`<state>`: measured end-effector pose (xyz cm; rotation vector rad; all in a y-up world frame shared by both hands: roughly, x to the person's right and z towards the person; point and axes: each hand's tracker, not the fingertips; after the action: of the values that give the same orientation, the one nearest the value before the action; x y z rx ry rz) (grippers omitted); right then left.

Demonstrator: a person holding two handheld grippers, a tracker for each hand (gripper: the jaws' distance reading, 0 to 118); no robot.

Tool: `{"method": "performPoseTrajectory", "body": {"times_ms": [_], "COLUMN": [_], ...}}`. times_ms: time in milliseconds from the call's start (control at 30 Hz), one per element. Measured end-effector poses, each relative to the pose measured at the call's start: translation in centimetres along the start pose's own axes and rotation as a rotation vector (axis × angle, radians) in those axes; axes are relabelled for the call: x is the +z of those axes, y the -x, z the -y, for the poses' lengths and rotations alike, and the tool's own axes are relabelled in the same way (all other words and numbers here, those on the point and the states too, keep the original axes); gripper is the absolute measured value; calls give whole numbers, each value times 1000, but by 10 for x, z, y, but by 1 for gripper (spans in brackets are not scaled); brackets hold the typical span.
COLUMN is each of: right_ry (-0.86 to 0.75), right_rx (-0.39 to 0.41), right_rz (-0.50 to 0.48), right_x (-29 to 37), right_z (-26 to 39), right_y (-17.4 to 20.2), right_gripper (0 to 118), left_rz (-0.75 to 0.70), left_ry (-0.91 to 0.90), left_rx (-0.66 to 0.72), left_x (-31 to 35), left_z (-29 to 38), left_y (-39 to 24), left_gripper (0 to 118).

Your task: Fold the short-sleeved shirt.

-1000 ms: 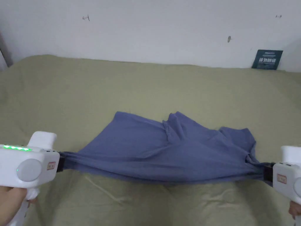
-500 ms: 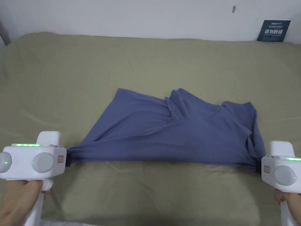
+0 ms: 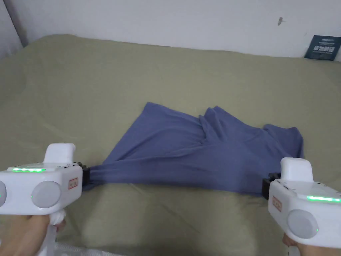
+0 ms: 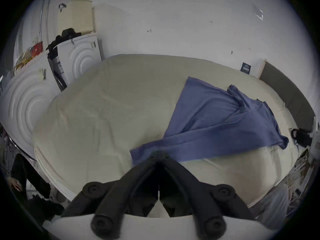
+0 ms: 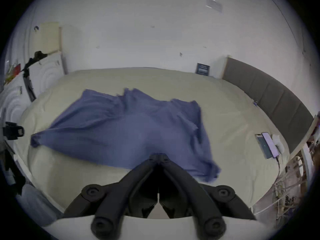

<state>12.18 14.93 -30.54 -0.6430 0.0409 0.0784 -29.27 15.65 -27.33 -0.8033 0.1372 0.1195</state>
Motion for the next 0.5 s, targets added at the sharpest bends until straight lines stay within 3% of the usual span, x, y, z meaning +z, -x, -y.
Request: {"method": "performPoseTrajectory", "body": {"times_ms": [133, 500], "right_ry": [-23, 32], "right_rx": [78, 114], "right_rz": [-39, -115], "right_x": [9, -9], "right_z": [17, 32], "right_y": [44, 88], "right_gripper": [0, 0], "left_rz": [-1, -31], "left_ry": [48, 65], "left_rx": [35, 77], "left_x": [-2, -22], "left_z": [13, 3], "left_y": [17, 68], "left_gripper": [0, 0]}}
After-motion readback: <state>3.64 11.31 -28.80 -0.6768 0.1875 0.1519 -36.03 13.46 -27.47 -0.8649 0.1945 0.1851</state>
